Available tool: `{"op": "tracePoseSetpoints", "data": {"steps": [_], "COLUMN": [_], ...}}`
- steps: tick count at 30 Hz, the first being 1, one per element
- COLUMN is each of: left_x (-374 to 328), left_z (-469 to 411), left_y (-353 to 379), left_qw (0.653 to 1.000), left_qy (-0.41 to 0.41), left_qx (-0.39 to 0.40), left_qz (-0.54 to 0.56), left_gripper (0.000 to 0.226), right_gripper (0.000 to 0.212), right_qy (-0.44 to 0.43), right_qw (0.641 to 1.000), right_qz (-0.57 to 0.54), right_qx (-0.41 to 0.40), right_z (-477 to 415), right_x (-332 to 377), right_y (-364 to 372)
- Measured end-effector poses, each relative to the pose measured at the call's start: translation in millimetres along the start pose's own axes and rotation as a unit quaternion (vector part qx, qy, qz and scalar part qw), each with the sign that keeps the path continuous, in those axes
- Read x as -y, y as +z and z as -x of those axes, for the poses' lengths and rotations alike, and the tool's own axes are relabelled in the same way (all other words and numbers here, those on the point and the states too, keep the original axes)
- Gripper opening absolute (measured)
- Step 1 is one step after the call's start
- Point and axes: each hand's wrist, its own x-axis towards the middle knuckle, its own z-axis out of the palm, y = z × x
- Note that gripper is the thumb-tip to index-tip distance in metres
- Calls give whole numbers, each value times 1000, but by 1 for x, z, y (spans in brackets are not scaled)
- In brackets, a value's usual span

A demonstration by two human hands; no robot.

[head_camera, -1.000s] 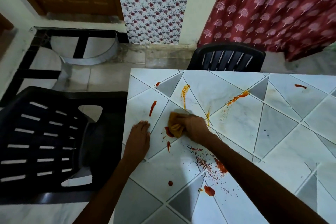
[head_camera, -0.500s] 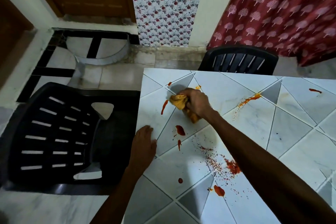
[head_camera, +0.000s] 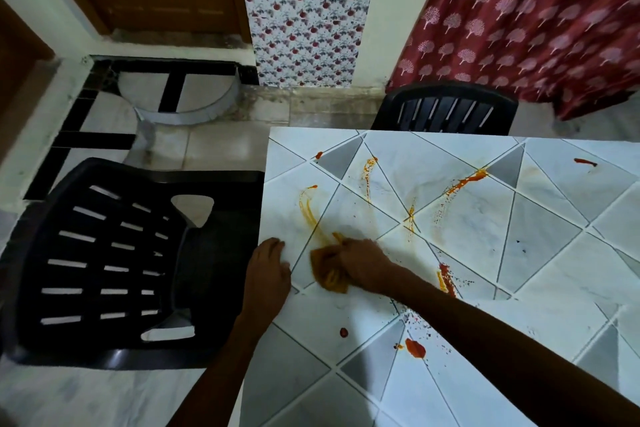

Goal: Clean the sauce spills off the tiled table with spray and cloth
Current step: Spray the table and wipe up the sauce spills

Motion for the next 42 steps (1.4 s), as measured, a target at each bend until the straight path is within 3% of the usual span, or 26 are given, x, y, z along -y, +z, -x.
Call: {"op": "tracePoseSetpoints", "data": {"steps": [5,11,14,17,24,29,35,39,42], "left_x": [-15,-31,-32,-27,-16,-10,-9,-12,-17], "left_z": [-12,-23,-23,-22,-34,-48,-45,-48,-56], "left_y": [4,11,13,14,18,18,18,16,12], "left_qw": [1000,999,998,998,998,998,998,998,998], "left_qy": [8,30,36,47,40,40,42,54,62], "left_qx": [28,37,31,29,31,28,17,11,10], "left_qz": [-11,-22,-31,-32,-44,-49,-41,-29,-21], "left_gripper": [46,49,51,54,50,49,50,45,38], "right_gripper": [33,37,54,45,37,35,15,26,29], "right_qy": [18,117,122,177,248,205,95,53,79], "right_qw": [999,977,972,964,952,971,994,995,991], "right_qz": [-2,-173,-151,-112,-90,-35,-34,-62,-92], "right_qx": [45,-53,-129,-163,-154,-115,-40,49,59], "right_z": [53,68,49,8,-98,-121,-61,-15,-2], "right_x": [-18,-41,-62,-84,-129,-121,-78,-59,-67], "right_y": [25,-17,-46,-74,-102,-105,-66,-49,-49]}}
